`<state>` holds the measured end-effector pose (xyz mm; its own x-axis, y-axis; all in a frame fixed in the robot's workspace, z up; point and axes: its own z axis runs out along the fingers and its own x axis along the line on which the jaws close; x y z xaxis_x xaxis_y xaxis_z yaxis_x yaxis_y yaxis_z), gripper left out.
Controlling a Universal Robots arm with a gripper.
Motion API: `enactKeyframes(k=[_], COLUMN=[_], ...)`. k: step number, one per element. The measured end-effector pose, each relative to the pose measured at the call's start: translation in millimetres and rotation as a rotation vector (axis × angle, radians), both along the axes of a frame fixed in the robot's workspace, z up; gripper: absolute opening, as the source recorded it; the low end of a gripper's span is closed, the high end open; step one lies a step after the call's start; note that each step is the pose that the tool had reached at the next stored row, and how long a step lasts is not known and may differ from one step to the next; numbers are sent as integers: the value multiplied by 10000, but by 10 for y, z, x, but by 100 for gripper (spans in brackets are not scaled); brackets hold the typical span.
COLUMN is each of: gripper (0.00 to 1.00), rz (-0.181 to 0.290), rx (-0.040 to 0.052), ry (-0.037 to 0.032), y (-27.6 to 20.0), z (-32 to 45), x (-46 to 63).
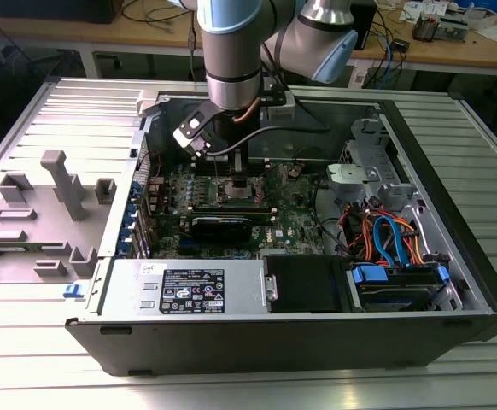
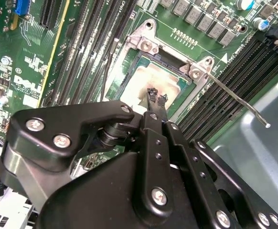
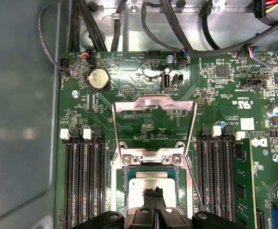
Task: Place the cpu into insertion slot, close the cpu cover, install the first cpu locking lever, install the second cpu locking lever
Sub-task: 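Close the cpu cover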
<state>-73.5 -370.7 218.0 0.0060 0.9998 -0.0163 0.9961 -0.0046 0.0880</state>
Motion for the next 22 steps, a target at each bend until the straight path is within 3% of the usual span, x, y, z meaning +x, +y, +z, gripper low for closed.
enactKeyframes(k=[3, 6, 8, 22], gripper=[11, 11, 11, 11], rz=[-1, -1, -1, 0], rx=[-2, 0, -1, 2], ry=[40, 42, 43, 43], y=[0, 0, 0, 0], z=[35, 191, 236, 246], x=[0, 0, 0, 81])
